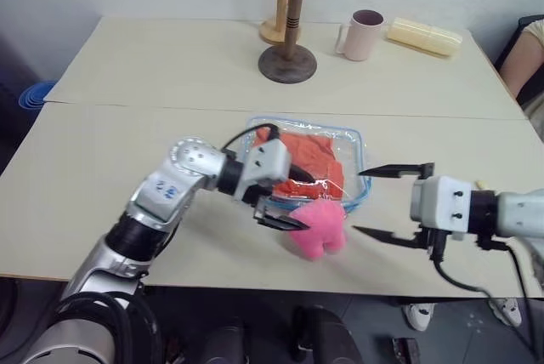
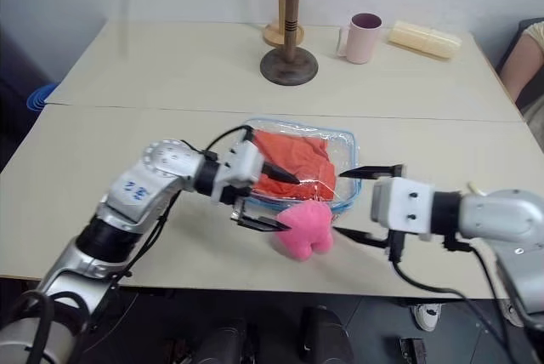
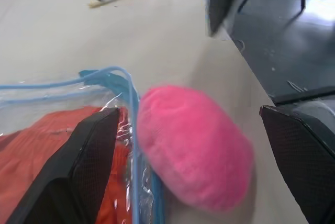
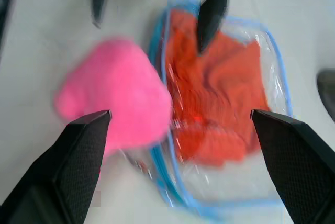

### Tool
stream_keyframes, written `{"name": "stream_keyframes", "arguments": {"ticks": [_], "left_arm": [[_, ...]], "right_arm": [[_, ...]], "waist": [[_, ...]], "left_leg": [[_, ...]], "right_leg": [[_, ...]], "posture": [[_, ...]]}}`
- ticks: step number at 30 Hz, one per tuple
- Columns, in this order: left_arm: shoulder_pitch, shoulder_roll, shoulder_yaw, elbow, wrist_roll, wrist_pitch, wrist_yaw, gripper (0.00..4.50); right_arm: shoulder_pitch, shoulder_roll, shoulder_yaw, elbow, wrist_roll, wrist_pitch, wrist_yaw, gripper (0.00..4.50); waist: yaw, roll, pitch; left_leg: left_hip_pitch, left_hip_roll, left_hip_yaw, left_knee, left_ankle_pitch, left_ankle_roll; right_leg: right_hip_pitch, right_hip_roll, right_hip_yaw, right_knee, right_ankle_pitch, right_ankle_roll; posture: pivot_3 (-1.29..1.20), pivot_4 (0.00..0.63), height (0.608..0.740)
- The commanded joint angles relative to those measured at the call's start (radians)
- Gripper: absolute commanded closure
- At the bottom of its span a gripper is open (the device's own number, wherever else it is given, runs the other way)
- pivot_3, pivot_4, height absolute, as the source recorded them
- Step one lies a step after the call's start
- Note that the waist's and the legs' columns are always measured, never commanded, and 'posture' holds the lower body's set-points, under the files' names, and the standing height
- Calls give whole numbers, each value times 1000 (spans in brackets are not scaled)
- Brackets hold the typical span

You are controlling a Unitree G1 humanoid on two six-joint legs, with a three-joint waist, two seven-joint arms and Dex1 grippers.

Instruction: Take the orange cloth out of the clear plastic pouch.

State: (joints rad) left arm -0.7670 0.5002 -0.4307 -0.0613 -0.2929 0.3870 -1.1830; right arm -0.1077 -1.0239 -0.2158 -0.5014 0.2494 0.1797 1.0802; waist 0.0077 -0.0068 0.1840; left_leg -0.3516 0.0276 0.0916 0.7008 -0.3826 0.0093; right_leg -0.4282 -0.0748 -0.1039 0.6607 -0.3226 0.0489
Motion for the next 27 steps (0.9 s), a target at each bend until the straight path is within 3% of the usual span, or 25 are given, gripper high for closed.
{"name": "stream_keyframes", "arguments": {"ticks": [1, 3, 8, 11, 20, 22, 27], "left_arm": [[-22, -25, -63, 40, 82, -47, -23, 0], [-25, -42, -90, 68, 125, -65, -19, 0], [-14, -65, -95, 102, 171, -106, -20, 1179], [-4, -62, -78, 93, 172, -97, -19, 2038], [23, -47, -39, 55, 174, -63, 1, 4419], [36, -35, -25, 41, 184, -56, 16, 4500], [120, 41, 72, -74, 153, 34, 65, 4500]], "right_arm": [[-28, -26, 73, 156, -186, -219, -34, 28], [-62, -15, 128, 222, -248, -309, -49, 28], [-182, 60, 241, 355, -334, -427, -102, 0], [-242, 92, 280, 431, -358, -482, -118, 601], [-286, 100, 323, 500, -334, -546, -84, 3630], [-284, 91, 320, 510, -327, -562, -71, 4333], [-289, 68, 300, 557, -337, -631, -68, 4427]], "waist": [[-3, 0, 0], [-7, 0, 0], [-12, 0, 0], [-10, 0, 0], [-11, 0, 0], [-12, 0, 0], [-13, 0, 0]], "left_leg": [[0, 0, 0, 0, 0, 0], [0, 0, 1, 0, 0, 0], [1, 1, 1, 1, 0, 0], [0, 1, 1, 1, 0, 0], [0, 1, 0, 2, 0, 0], [0, 1, 0, 2, 0, 0], [0, 2, 0, 2, 0, 0]], "right_leg": [[0, 0, 0, 0, 0, 0], [0, 0, 0, 0, 0, 0], [0, 1, 0, 1, 0, 0], [0, 0, 0, 1, 0, 0], [0, -1, -1, 1, 0, 0], [0, -1, -1, 2, 0, 0], [0, -1, 0, 1, 0, 0]], "posture": [[0, 150, 740], [0, 150, 740], [0, 150, 740], [0, 150, 740], [0, 150, 740], [0, 150, 740], [0, 150, 740]]}}
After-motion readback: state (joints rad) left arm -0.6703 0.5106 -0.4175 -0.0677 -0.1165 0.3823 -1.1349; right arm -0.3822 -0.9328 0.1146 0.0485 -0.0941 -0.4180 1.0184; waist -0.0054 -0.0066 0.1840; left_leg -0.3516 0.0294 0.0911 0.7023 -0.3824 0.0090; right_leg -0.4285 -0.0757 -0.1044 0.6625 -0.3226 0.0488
